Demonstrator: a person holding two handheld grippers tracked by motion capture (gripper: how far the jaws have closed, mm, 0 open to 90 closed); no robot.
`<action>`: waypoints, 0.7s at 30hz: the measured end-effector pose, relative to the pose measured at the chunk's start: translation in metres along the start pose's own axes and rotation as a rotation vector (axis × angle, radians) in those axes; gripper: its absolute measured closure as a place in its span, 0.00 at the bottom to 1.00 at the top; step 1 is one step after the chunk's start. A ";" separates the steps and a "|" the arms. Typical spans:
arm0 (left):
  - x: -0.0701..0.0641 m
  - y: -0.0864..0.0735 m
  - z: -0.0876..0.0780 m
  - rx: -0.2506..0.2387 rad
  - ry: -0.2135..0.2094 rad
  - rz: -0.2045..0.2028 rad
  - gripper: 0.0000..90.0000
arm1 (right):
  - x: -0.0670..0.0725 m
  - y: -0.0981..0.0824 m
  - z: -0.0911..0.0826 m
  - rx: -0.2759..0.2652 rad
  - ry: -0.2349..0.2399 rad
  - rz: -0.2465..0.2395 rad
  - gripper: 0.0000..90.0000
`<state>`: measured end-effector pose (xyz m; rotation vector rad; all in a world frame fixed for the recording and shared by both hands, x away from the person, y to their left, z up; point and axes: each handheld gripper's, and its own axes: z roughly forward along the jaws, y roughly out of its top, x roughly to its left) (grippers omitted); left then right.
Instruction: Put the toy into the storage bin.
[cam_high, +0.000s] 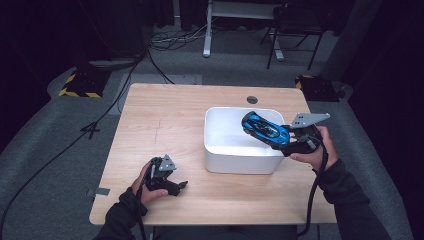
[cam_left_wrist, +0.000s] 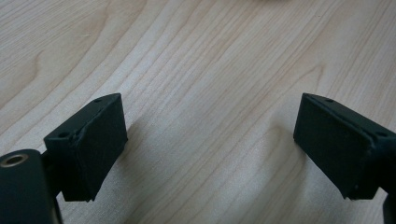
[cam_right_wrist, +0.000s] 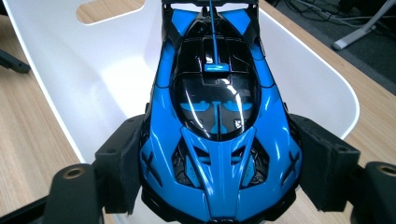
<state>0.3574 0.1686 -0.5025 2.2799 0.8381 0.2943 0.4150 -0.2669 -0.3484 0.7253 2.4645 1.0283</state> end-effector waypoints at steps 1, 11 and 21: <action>0.000 0.000 0.000 0.003 0.000 0.002 0.11 | -0.001 0.002 0.000 0.013 0.002 -0.010 0.29; 0.000 0.000 0.000 0.003 -0.003 0.003 0.11 | 0.000 0.020 0.011 0.145 -0.003 -0.050 0.29; 0.000 0.000 0.000 0.004 -0.004 0.003 0.11 | -0.002 0.024 0.020 0.228 0.005 -0.107 0.29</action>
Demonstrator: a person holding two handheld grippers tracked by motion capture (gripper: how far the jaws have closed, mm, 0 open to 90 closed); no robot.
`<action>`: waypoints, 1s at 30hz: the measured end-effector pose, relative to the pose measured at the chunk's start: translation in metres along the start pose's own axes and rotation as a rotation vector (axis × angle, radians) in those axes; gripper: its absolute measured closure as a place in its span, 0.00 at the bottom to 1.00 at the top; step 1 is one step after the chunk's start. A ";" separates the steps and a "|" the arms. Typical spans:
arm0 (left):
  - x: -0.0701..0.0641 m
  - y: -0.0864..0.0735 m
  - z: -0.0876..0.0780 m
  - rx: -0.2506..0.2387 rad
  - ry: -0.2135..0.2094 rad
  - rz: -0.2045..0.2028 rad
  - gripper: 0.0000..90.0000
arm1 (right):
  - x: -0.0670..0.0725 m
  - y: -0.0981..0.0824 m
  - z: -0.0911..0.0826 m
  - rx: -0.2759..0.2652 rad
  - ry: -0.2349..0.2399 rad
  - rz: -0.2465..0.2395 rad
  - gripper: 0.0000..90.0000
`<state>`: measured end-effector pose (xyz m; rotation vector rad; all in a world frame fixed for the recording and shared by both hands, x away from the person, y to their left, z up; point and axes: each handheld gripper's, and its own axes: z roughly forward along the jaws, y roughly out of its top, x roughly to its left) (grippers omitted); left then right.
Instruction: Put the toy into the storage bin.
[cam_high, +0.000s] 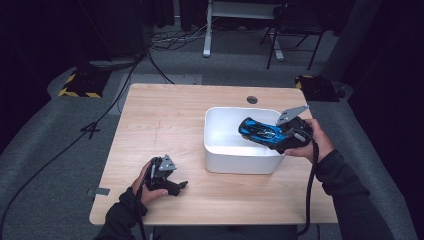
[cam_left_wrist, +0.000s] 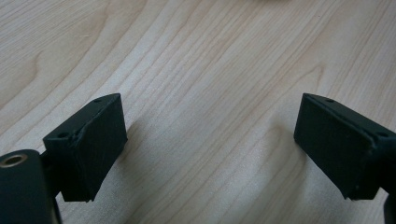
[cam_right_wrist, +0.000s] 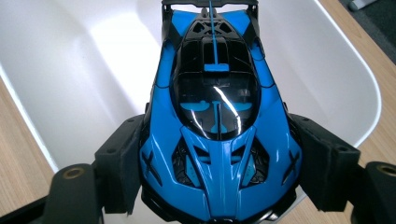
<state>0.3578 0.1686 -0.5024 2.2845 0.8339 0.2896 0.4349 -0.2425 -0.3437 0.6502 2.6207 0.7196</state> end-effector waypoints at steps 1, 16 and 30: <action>0.000 0.000 0.000 0.000 0.002 -0.001 0.11 | 0.000 -0.001 0.001 -0.001 0.010 0.003 0.29; 0.000 0.000 0.000 -0.001 0.004 0.003 0.10 | 0.004 0.002 0.014 0.098 0.060 -0.030 0.29; 0.000 0.000 0.000 -0.002 0.004 0.003 0.10 | 0.006 0.003 0.020 0.133 0.090 -0.023 0.29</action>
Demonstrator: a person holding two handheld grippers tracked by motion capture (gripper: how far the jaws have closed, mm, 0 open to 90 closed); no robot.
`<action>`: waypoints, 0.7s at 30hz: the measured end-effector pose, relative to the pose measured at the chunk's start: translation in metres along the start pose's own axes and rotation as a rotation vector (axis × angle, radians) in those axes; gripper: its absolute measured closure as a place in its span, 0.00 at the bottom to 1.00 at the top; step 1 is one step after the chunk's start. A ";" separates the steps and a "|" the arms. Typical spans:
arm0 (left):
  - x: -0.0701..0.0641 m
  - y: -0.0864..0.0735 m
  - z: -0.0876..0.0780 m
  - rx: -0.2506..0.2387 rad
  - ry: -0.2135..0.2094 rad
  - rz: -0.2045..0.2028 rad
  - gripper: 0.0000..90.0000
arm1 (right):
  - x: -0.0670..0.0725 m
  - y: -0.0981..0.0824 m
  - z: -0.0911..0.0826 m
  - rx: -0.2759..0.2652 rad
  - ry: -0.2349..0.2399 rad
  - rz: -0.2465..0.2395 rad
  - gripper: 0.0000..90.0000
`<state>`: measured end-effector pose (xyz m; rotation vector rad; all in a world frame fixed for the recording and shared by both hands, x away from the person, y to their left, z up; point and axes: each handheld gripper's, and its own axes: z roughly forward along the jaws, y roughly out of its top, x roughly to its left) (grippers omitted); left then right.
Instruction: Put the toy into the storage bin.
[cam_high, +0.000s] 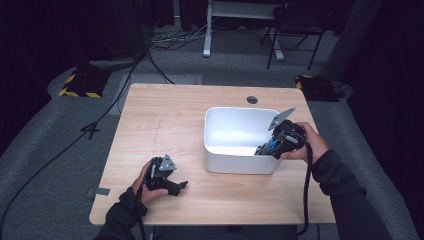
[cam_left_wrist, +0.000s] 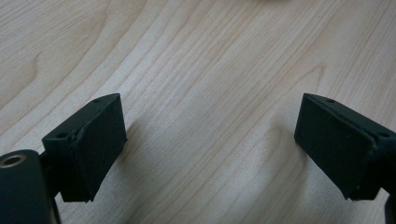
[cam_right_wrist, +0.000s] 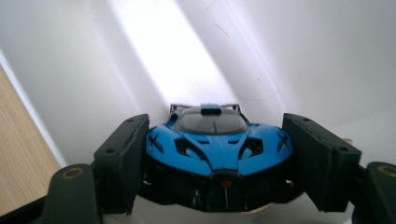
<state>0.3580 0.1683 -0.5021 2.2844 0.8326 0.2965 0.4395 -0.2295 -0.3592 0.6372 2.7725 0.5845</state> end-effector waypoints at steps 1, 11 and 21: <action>0.000 0.000 0.000 0.000 0.000 0.000 0.10 | 0.000 -0.001 -0.001 -0.009 -0.009 0.002 0.29; 0.000 0.000 0.000 0.000 0.000 0.000 0.10 | -0.005 -0.007 -0.006 -0.050 0.009 0.031 0.29; 0.000 0.000 0.000 0.000 0.000 0.000 0.10 | -0.004 -0.011 -0.008 -0.077 0.010 0.039 0.29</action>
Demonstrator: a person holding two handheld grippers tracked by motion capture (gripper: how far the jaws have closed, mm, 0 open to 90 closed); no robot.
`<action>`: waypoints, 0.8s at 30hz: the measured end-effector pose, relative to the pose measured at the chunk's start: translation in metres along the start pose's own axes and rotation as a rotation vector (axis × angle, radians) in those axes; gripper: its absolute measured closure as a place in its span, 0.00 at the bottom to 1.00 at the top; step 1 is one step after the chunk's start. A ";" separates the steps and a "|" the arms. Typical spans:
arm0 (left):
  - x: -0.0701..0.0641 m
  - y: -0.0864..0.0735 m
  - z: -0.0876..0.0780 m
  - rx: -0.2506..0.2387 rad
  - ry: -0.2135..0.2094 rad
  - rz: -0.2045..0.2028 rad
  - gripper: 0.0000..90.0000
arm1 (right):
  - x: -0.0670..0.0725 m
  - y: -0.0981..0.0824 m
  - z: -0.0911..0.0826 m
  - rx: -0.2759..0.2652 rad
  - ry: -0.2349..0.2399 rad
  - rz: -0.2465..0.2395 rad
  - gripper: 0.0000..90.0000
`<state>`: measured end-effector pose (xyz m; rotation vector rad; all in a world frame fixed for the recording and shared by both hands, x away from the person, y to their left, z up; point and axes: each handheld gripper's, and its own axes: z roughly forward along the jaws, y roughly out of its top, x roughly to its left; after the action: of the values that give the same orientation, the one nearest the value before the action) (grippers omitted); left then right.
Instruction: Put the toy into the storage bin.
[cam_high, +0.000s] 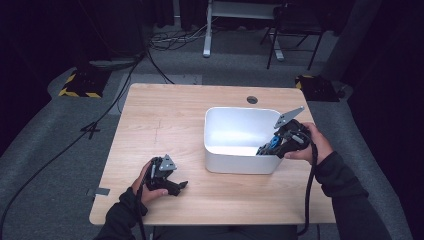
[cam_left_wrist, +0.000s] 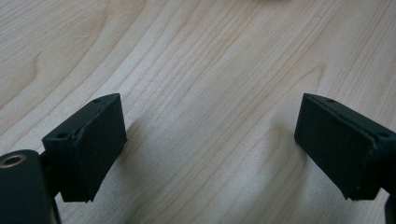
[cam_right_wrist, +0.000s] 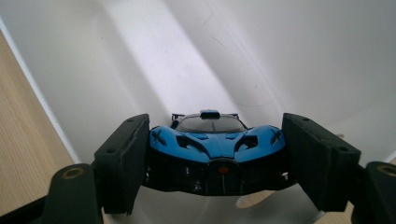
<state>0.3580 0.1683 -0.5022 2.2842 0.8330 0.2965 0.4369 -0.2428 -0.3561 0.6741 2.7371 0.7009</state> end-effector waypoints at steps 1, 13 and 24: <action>0.000 0.000 0.000 0.000 0.000 0.000 0.10 | 0.000 0.000 0.000 -0.001 0.003 0.000 0.29; 0.000 0.000 0.000 0.001 -0.002 -0.001 0.10 | -0.001 -0.014 -0.001 -0.073 0.005 0.052 0.29; 0.000 0.000 0.000 0.000 0.000 0.000 0.10 | 0.003 -0.026 -0.003 -0.166 -0.018 0.071 0.29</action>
<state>0.3580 0.1683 -0.5021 2.2845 0.8329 0.2964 0.4234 -0.2624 -0.3673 0.7384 2.6132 0.9211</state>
